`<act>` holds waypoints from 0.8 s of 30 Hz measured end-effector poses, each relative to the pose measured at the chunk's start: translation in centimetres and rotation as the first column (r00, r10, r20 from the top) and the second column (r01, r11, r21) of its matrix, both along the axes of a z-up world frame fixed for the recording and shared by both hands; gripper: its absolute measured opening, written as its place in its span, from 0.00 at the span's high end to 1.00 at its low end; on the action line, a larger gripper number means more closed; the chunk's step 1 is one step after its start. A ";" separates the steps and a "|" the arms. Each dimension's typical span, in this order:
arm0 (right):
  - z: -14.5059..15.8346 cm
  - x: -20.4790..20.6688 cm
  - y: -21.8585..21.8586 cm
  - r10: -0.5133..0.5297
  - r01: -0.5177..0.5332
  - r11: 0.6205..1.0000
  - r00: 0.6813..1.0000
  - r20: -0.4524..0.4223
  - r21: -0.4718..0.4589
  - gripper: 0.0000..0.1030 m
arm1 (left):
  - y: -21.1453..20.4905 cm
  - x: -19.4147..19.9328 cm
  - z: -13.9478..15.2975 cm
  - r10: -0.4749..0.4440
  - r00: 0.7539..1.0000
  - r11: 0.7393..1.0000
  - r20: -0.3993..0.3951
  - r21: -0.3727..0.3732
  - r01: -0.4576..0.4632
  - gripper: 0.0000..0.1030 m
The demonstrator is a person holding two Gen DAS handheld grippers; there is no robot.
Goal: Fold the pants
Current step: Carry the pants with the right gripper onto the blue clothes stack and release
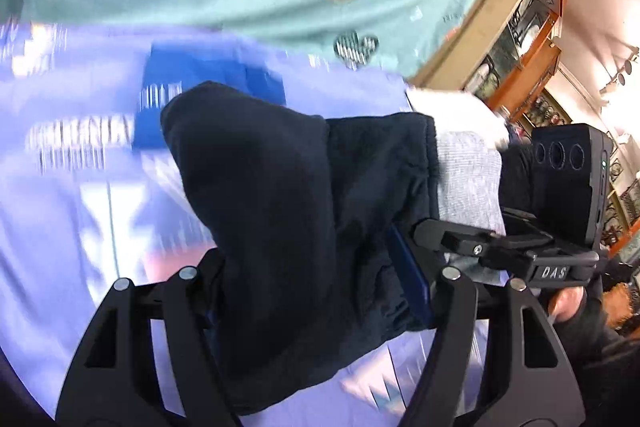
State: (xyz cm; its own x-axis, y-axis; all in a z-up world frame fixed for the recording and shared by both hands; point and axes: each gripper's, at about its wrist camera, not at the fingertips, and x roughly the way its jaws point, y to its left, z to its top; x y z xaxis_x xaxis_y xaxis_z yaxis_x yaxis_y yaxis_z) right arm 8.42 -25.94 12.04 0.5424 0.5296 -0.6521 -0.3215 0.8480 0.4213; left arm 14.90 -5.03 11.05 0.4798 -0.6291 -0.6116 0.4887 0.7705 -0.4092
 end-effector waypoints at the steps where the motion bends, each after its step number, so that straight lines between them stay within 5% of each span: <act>1: 0.7 1.6 0.4 -0.003 0.004 1.000 1.000 0.019 -0.004 0.52 | -0.4 1.8 1.0 0.009 1.000 1.000 0.021 0.002 -0.009 0.33; 5: 3.8 9.1 0.0 -0.067 0.064 0.998 0.993 0.097 0.024 0.52 | -0.2 10.3 4.0 0.067 0.995 0.998 0.072 -0.011 -0.066 0.32; 7: 4.0 13.4 -0.6 -0.120 0.115 0.992 0.988 0.099 0.054 0.50 | 0.0 14.3 3.4 0.118 0.990 0.993 0.073 0.001 -0.118 0.18; 8: 3.4 16.4 -0.9 -0.159 0.153 0.985 0.984 0.080 0.078 0.46 | 0.1 17.2 2.0 0.152 0.988 0.988 0.041 0.013 -0.152 0.12; 10: 1.3 20.8 -1.2 -0.216 0.213 0.975 0.975 0.051 0.069 0.10 | 0.6 21.1 -1.6 0.238 0.971 0.968 -0.019 0.079 -0.236 0.08; 11: -1.4 23.5 -1.3 -0.265 0.265 0.964 0.964 0.015 -0.006 0.01 | 1.5 22.9 -4.4 0.305 0.950 0.945 -0.064 0.145 -0.294 0.10; 13: -6.1 25.6 -2.0 -0.364 0.349 0.925 0.927 -0.091 -0.149 0.09 | 3.9 23.6 -7.4 0.370 0.919 0.925 -0.136 0.152 -0.350 0.12; 15: -6.9 23.6 -3.8 -0.349 0.351 0.936 0.934 -0.081 0.014 0.15 | 7.3 21.4 -7.9 0.387 0.907 0.921 -0.168 0.032 -0.387 0.10; 17: -5.7 19.5 -5.2 -0.379 0.377 0.925 0.924 0.045 0.056 0.14 | 9.2 18.2 -7.3 0.395 0.906 0.916 -0.154 -0.012 -0.402 0.07; 19: -5.2 15.6 -6.2 -0.363 0.358 0.931 0.927 0.089 0.073 0.01 | 9.6 14.6 -6.7 0.406 0.908 0.914 -0.099 0.028 -0.405 0.02; 24: -7.3 4.6 -5.9 -0.283 0.283 0.957 0.959 0.000 -0.071 0.01 | 7.4 3.2 -6.9 0.336 0.942 0.925 0.016 0.182 -0.333 0.02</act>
State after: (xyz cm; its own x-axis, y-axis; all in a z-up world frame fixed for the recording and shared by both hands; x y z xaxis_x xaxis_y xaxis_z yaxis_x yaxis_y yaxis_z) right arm 13.07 -31.82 4.78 0.6569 0.3086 -0.6879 -0.0604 0.9310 0.3600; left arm 18.10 2.42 4.16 0.6333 -0.3127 -0.7079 0.1846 0.9494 -0.2542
